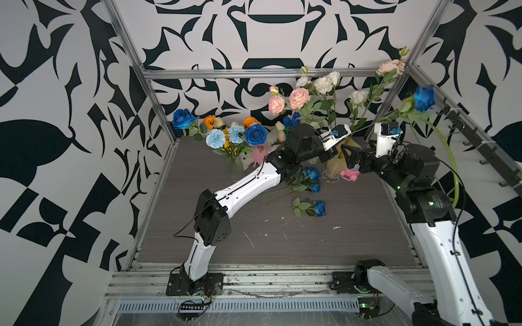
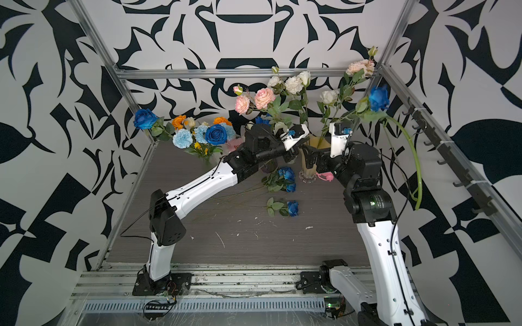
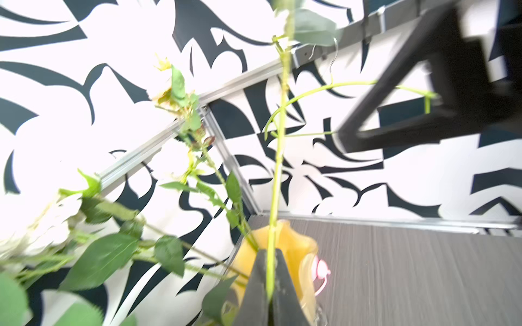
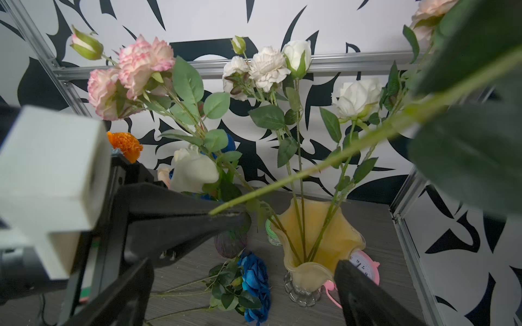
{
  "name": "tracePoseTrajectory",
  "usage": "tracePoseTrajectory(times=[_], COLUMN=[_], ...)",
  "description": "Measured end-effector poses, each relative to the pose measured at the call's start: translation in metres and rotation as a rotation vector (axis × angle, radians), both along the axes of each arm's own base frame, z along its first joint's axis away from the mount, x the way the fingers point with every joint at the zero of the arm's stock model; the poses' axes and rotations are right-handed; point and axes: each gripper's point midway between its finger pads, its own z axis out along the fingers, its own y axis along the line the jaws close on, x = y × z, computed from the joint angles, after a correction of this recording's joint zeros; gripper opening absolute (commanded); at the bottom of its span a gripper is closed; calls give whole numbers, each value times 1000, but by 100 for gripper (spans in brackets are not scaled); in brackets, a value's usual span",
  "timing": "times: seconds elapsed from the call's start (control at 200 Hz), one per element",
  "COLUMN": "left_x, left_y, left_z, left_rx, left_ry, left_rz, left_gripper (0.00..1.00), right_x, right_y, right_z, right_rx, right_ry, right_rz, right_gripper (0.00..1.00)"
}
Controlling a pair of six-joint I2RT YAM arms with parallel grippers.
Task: Pick out blue flowers from the vase
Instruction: Place the flower at the center of the board.
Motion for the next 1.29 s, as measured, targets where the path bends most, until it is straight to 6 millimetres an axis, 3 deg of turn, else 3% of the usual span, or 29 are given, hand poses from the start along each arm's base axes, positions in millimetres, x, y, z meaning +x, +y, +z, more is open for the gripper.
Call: tracePoseTrajectory(times=[0.17, 0.27, 0.44, 0.645, 0.81, 0.96, 1.09, 1.185, 1.295], left_x=[0, -3, -14, -18, -23, -34, -48, -58, -64], left_y=[3, 7, 27, 69, 85, 93, 117, 137, 156], left_z=[-5, -18, -67, -137, -181, -211, -254, -278, -294], left_rx=[28, 73, 220, 387, 483, 535, 609, 659, 696], left_ry=[-13, -12, 26, 124, 164, 226, 311, 362, 401], left_rz=[11, 10, 16, 61, 66, 58, 87, 108, 124], left_gripper=[0, 0, 0, 0, 0, 0, 0, 0, 0], right_x=[-17, -28, -39, -41, -43, -44, -40, -31, -12], right_y=[-1, -4, -13, -15, -20, -31, -41, -45, -50], right_z=[-25, -40, -65, -85, -84, -64, -55, -57, -66], right_rx=[-4, -9, 0, 26, 27, 13, 5, -3, -16], right_ry=[57, 84, 136, 194, 182, 128, 95, 108, 166], right_rz=[5, -8, -64, -86, -113, -172, -227, -257, -299], right_gripper=[100, 100, 99, 97, 97, 97, 97, 93, 91])
